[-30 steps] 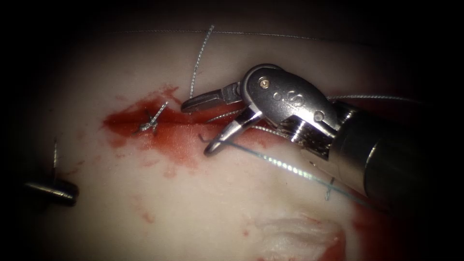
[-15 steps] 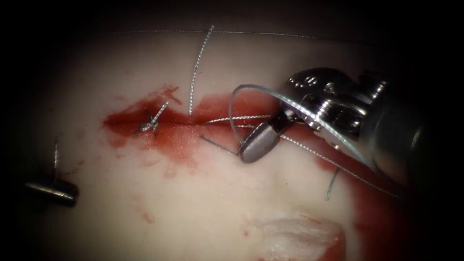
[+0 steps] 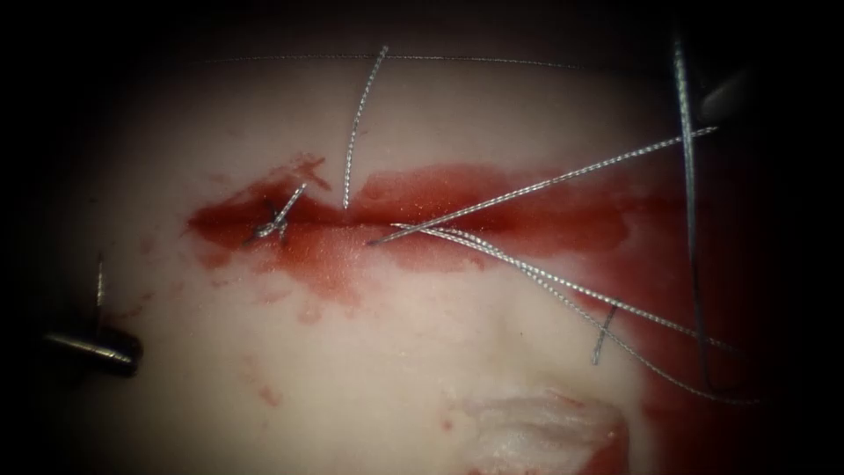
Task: Wound Closure
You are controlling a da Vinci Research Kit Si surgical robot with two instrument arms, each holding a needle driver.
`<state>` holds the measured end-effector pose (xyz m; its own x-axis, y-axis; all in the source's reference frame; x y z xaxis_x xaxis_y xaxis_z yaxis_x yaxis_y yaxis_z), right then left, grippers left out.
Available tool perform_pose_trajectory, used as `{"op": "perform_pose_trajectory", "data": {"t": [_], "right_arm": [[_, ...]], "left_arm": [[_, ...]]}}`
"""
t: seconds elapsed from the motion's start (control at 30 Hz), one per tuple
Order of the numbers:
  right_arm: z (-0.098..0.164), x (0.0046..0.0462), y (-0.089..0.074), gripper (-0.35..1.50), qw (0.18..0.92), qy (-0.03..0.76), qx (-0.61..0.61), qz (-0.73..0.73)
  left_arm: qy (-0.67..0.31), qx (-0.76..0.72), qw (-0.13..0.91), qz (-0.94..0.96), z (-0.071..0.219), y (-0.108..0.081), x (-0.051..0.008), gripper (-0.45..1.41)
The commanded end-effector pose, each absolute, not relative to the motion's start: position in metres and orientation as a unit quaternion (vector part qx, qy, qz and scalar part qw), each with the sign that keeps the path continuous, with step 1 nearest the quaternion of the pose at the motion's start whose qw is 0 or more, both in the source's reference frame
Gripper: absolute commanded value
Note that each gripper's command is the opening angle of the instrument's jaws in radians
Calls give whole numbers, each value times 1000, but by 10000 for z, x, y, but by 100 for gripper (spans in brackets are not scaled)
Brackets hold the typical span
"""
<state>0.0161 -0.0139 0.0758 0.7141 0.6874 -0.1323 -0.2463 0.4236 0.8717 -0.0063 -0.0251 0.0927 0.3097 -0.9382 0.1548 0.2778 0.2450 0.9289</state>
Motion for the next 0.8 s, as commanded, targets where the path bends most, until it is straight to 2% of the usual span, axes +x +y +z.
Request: {"op": "perform_pose_trajectory", "data": {"t": [0.03, 0.23, 0.8], "right_arm": [[756, 143, -111, -35, 818, 238, 428, 301], [751, 79, -89, -35, 860, 167, 339, 343], [751, 58, -86, -35, 888, 92, 269, 361]], "left_arm": [[-390, 425, 688, -441, 924, -239, -69, -45], [-390, 425, 688, -441, 924, -239, -68, -45], [-387, 424, 690, -441, 925, -239, -68, -45]]}}
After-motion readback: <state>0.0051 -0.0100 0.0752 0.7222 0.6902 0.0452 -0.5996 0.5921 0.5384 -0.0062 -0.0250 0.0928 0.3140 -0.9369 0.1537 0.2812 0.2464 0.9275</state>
